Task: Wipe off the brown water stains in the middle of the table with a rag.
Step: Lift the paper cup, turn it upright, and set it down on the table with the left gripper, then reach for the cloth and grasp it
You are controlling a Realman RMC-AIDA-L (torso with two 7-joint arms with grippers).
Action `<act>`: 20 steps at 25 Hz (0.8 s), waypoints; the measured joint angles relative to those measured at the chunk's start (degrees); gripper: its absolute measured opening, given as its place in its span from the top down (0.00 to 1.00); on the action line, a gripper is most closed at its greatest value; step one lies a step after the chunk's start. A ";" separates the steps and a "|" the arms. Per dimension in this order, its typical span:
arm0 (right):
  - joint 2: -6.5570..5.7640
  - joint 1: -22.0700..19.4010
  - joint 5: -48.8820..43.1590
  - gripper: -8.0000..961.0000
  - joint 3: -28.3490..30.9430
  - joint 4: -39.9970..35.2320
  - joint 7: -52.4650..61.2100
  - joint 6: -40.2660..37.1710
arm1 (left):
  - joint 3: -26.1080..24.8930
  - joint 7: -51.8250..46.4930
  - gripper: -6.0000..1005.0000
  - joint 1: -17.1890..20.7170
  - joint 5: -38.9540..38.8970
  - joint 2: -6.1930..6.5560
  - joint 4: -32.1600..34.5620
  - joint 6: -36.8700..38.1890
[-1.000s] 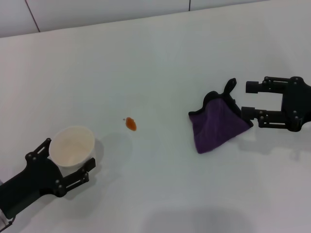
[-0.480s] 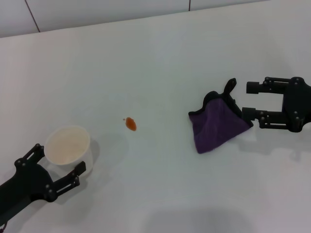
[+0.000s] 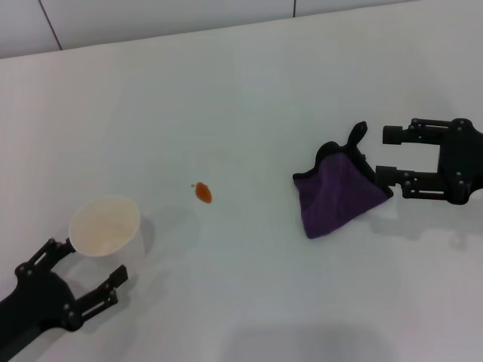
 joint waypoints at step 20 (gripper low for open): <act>-0.31 0.09 0.00 0.26 0.66 0.09 0.32 0.73 | -6.65 -19.34 0.11 7.28 7.05 2.65 15.55 8.23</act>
